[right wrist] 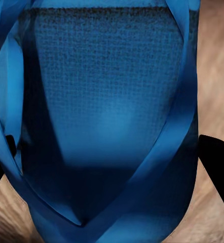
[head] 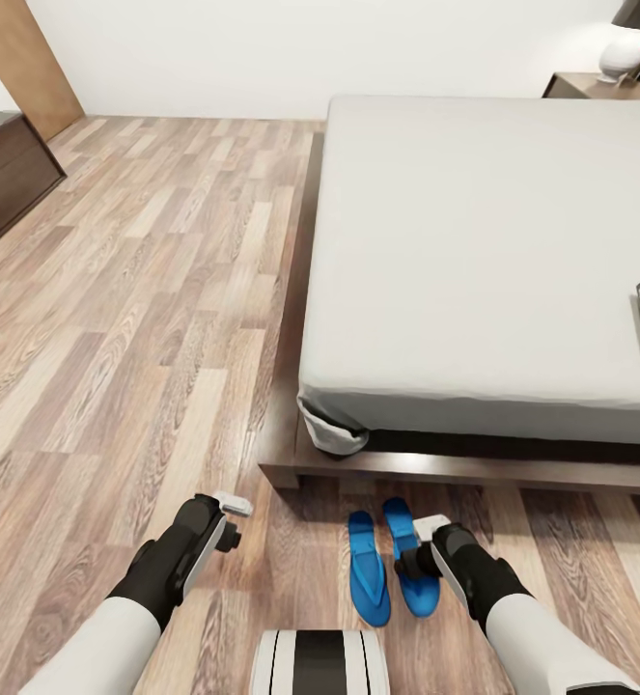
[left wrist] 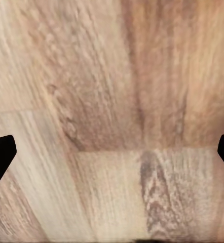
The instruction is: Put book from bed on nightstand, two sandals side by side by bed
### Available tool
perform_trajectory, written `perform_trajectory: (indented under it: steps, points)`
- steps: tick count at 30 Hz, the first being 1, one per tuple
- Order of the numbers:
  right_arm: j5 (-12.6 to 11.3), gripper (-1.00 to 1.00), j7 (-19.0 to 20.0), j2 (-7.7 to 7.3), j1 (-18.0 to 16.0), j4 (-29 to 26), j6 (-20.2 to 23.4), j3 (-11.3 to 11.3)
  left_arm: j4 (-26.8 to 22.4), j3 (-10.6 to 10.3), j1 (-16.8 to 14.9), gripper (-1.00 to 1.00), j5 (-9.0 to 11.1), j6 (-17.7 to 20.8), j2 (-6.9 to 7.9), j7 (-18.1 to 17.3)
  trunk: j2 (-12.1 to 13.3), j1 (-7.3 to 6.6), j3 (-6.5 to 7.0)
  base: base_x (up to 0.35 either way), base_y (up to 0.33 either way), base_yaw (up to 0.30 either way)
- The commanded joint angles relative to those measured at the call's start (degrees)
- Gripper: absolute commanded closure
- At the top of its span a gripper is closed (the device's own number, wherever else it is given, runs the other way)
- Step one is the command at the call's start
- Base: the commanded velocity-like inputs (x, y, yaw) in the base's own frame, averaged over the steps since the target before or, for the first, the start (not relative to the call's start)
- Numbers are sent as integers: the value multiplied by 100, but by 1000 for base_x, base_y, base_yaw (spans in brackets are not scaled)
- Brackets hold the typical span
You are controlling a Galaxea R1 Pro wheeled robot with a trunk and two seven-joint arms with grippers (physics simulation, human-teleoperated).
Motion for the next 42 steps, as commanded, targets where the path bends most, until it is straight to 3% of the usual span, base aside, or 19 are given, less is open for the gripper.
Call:
perform_trajectory:
  steps: [1,10,22,33,37,42]
  points:
    - [60,100,31,-1,-4,-16,-20,4,-9,-9,-2,-100,-21,66,1,-1,-3,1,-26,0,0,0]
    - [60,100,11,5,-17,-109,-97,-1,-62,-8,-2,-100,22,472,4,-23,-4,4,-49,0,0,0]
    - [60,100,14,2,-19,-133,-102,-2,-803,1,-2,-100,-7,472,16,-48,-4,4,-49,0,0,0]
    - [60,100,-11,-2,-20,-125,-102,-2,-909,4,-2,-100,-20,472,18,-49,-10,14,-137,0,0,0]
    - [58,100,-18,-2,-27,-125,-102,-2,-908,4,-2,-100,-27,472,18,-48,-15,24,-226,0,0,0]
    - [33,100,-20,3,-81,-125,-102,-2,-906,4,-2,-100,-35,472,18,-48,-15,24,-226,0,0,0]
